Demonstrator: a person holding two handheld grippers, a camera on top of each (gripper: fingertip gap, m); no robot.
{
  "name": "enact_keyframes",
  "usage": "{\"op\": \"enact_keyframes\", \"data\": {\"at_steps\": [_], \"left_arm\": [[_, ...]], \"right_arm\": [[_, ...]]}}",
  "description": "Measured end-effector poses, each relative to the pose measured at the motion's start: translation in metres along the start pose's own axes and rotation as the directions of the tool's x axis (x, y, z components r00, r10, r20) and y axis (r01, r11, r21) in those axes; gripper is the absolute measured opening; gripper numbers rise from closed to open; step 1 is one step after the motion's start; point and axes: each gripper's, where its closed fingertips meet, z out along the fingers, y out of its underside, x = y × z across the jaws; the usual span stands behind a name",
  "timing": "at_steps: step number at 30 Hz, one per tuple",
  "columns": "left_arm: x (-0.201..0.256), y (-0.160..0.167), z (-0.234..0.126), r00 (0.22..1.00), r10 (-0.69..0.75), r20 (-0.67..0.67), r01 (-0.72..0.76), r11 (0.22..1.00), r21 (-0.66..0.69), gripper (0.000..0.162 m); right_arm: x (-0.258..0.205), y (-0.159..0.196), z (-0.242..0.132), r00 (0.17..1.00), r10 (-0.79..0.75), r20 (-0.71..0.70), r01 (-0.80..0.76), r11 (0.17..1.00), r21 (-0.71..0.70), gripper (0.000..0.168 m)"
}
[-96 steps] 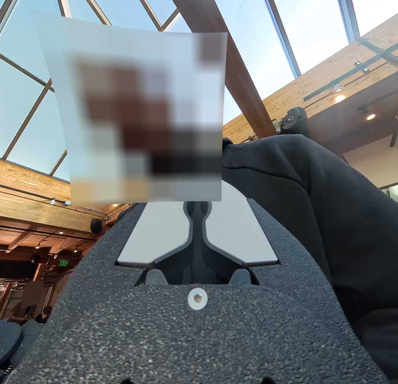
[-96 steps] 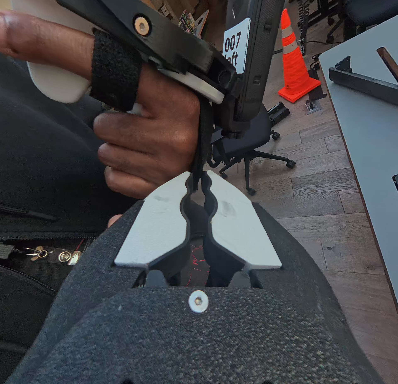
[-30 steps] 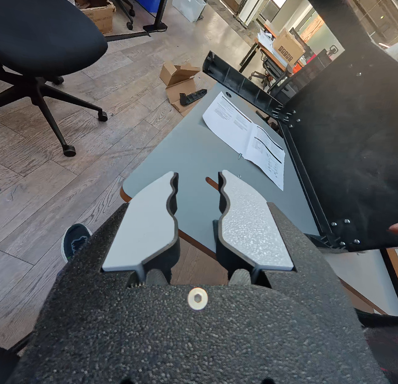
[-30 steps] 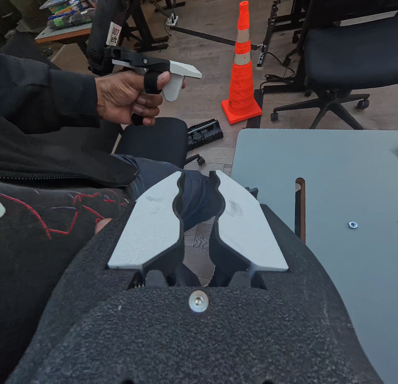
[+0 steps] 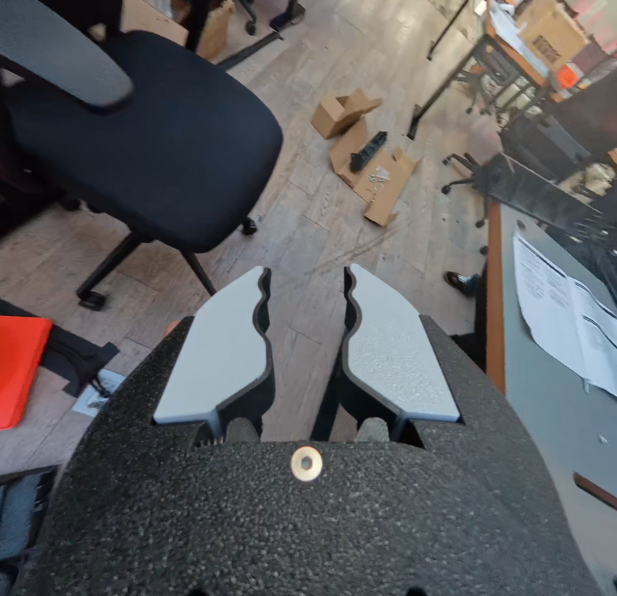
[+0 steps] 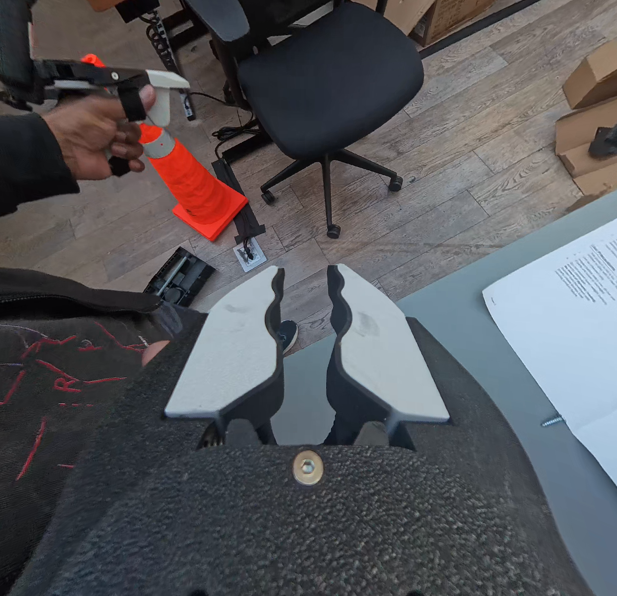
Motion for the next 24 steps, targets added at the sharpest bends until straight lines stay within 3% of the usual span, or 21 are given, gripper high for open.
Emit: {"op": "enact_keyframes", "data": {"at_steps": [5, 9, 11, 14, 18, 24], "left_arm": [[-0.128, -0.109, -0.029, 0.937, -0.062, 0.345, 0.022, 0.993, 0.119, 0.048], [-0.26, -0.224, -0.035, 0.854, -0.206, 0.477, 0.101, 0.966, 0.236, 0.048], [-0.333, -0.28, -0.018, 0.816, -0.223, 0.534, 0.1, 0.963, 0.249, 0.048], [-0.432, -0.342, 0.034, 0.765, -0.156, 0.624, 0.075, 0.985, 0.154, 0.052], [-0.532, -0.389, 0.108, 0.697, -0.073, 0.714, 0.075, 0.997, 0.03, 0.053], [-0.615, -0.395, 0.175, 0.581, 0.067, 0.811, 0.112, 0.981, -0.161, 0.063]], "right_arm": [[-0.013, -0.009, 0.032, 0.993, -0.091, 0.08, 0.093, 0.995, -0.019, 0.025], [-0.02, -0.026, 0.058, 0.997, -0.068, 0.048, 0.071, 0.996, -0.052, 0.025], [-0.019, -0.025, 0.082, 0.999, -0.033, 0.005, 0.034, 0.994, -0.104, 0.025], [-0.019, -0.023, 0.121, 0.994, 0.077, -0.073, -0.091, 0.973, -0.214, 0.025], [-0.039, -0.05, 0.158, 0.983, 0.119, -0.141, -0.159, 0.934, -0.321, 0.025], [-0.054, -0.09, 0.166, 0.964, 0.094, -0.248, -0.192, 0.894, -0.404, 0.025]]}}
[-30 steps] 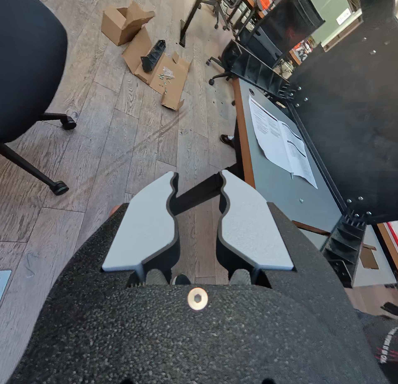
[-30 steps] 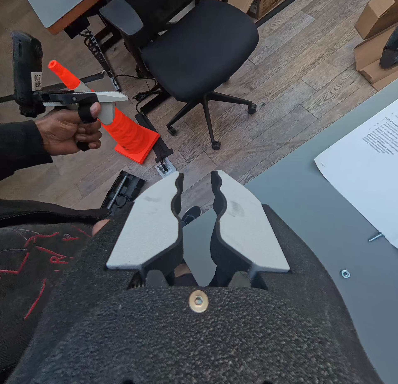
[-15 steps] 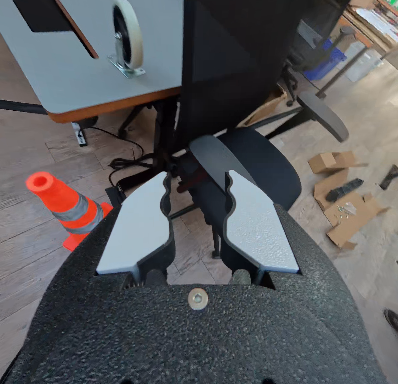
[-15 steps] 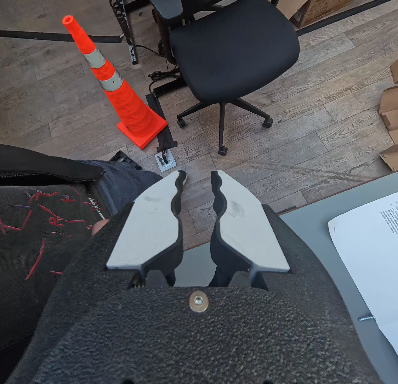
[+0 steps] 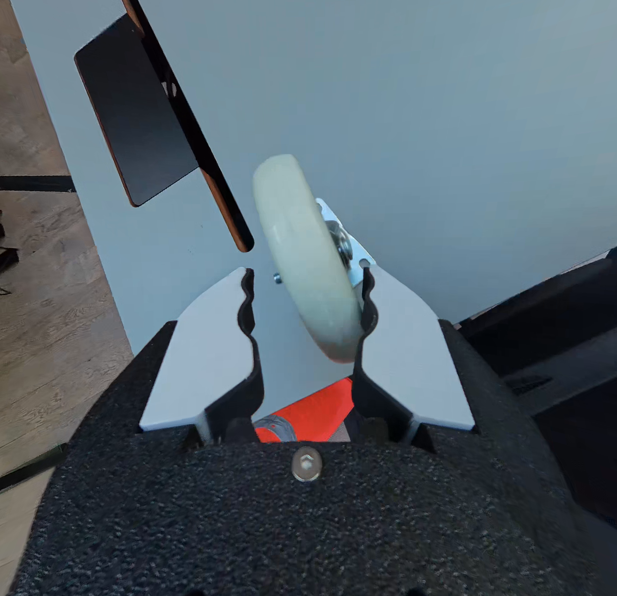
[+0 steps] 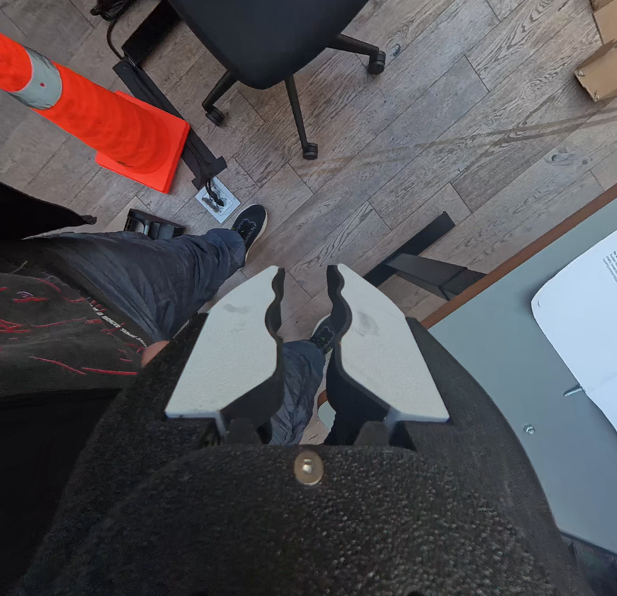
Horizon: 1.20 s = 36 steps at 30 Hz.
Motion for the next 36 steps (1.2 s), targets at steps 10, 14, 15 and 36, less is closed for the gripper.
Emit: {"op": "enact_keyframes", "data": {"at_steps": [10, 14, 15, 36], "left_arm": [[-0.025, 0.011, 0.018, 0.985, -0.037, -0.171, 0.03, 0.999, -0.041, 0.047], [-0.052, 0.011, -0.007, 0.934, -0.14, -0.329, 0.149, 0.989, 0.002, 0.047], [-0.059, 0.009, -0.019, 0.922, -0.142, -0.359, 0.162, 0.987, 0.026, 0.047], [0.228, -0.124, -0.64, 0.018, 0.386, -0.922, 0.29, 0.881, 0.375, 0.042]], "right_arm": [[-0.009, -0.064, 0.002, 0.999, -0.031, -0.031, 0.031, 1.0, 0.004, 0.02], [-0.01, -0.078, 0.008, 1.0, -0.028, -0.009, 0.029, 0.999, 0.034, 0.02], [-0.01, -0.08, 0.009, 1.0, -0.031, -0.004, 0.031, 0.999, 0.043, 0.02], [0.071, -0.075, -0.006, 0.971, 0.173, 0.164, -0.226, 0.887, 0.403, 0.019]]}}
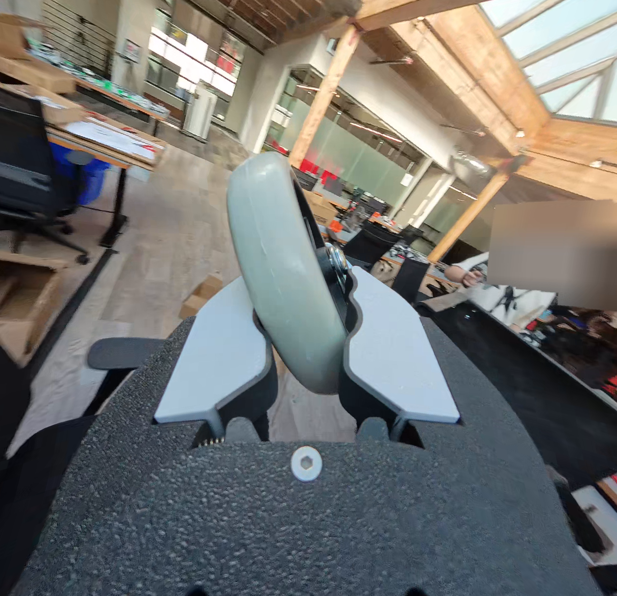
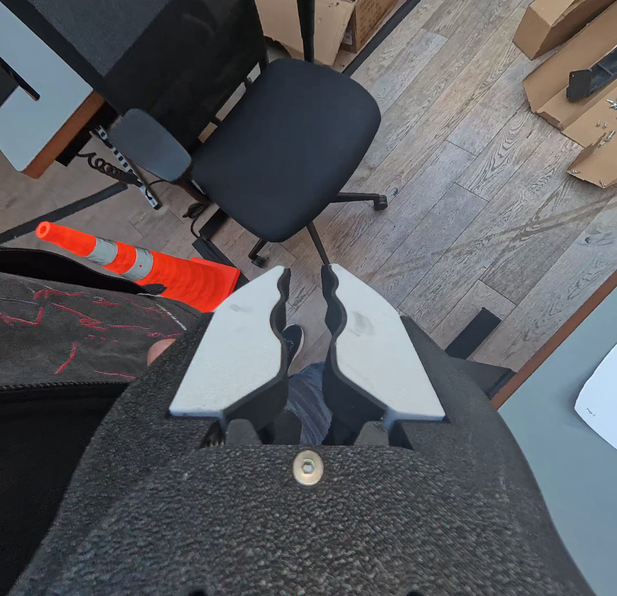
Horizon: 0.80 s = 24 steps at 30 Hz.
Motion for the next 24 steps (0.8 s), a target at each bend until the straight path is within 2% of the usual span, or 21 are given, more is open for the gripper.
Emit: {"op": "enact_keyframes", "data": {"at_steps": [3, 6, 9, 13, 16, 18, 21, 24], "left_arm": [[0.088, 0.034, 0.133, 0.974, -0.06, -0.219, 0.041, 0.995, -0.089, 0.041], [0.188, 0.082, 0.255, 0.889, -0.174, -0.423, 0.09, 0.973, -0.211, 0.042], [0.294, 0.138, 0.363, 0.762, -0.329, -0.558, 0.147, 0.927, -0.345, 0.042], [0.432, 0.216, 0.485, 0.559, -0.551, -0.62, 0.218, 0.819, -0.531, 0.042], [0.526, 0.267, 0.554, 0.451, -0.635, -0.627, 0.207, 0.758, -0.618, 0.042], [0.573, 0.295, 0.592, 0.419, -0.673, -0.61, 0.2, 0.724, -0.66, 0.042], [0.617, 0.326, 0.633, 0.434, -0.677, -0.595, 0.169, 0.71, -0.684, 0.042], [0.642, 0.338, 0.645, 0.404, -0.699, -0.59, 0.128, 0.681, -0.721, 0.042]], "right_arm": [[0.032, -0.005, -0.017, 0.998, 0.058, -0.009, -0.057, 0.996, 0.075, 0.019], [0.068, 0.001, -0.037, 0.991, 0.126, -0.045, -0.119, 0.984, 0.135, 0.019], [0.104, 0.014, -0.062, 0.971, 0.212, -0.106, -0.191, 0.964, 0.184, 0.019], [0.146, 0.031, -0.099, 0.917, 0.339, -0.21, -0.282, 0.923, 0.261, 0.019], [0.173, 0.041, -0.127, 0.847, 0.44, -0.298, -0.338, 0.879, 0.336, 0.018], [0.19, 0.047, -0.142, 0.785, 0.511, -0.351, -0.375, 0.842, 0.389, 0.019], [0.21, 0.051, -0.155, 0.684, 0.61, -0.399, -0.419, 0.777, 0.469, 0.019], [0.228, 0.043, -0.157, 0.596, 0.676, -0.433, -0.438, 0.726, 0.531, 0.018]]}}
